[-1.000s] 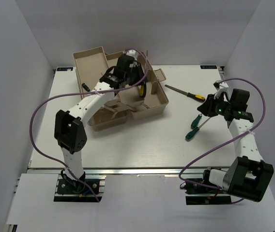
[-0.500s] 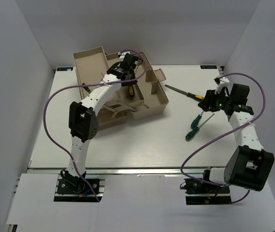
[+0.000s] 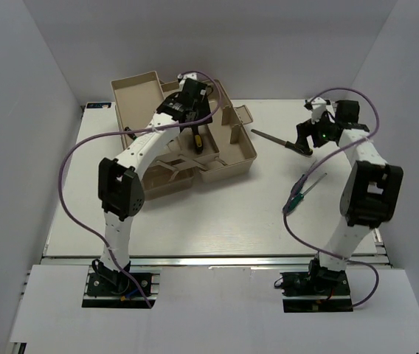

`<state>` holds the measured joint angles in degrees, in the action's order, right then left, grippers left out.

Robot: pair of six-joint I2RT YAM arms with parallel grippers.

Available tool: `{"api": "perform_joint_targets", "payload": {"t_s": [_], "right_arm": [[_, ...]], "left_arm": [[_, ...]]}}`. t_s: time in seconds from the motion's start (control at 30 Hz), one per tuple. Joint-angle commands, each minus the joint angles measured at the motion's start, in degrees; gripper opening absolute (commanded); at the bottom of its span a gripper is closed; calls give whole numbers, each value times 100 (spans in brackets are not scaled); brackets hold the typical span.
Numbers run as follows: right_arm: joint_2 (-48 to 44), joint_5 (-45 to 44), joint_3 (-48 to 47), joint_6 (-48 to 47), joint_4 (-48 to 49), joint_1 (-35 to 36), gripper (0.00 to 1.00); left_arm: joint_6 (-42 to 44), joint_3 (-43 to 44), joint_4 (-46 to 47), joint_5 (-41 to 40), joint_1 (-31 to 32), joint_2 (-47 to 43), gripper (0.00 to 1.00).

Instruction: Sort the tools into containers

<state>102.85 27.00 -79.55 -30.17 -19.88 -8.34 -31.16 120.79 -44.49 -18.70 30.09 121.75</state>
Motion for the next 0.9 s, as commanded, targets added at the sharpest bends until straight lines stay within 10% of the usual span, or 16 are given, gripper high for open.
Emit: {"api": "perform_joint_targets", "payload": {"t_s": [0.0, 0.27, 0.57, 0.87], "right_arm": [[612, 41, -902, -1796, -630, 209, 89], [2713, -221, -3425, -2958, -2159, 578, 81], [2952, -547, -3015, -3197, -2345, 755, 69], [3118, -802, -2821, -3223, -2784, 597, 18]], "left_arm": [[311, -432, 975, 709, -12, -1398, 68], [400, -2313, 2585, 1351, -12, -3418, 79], [225, -3623, 2252, 859, -12, -4677, 81], [-268, -4703, 2400, 955, -12, -5433, 77]]}}
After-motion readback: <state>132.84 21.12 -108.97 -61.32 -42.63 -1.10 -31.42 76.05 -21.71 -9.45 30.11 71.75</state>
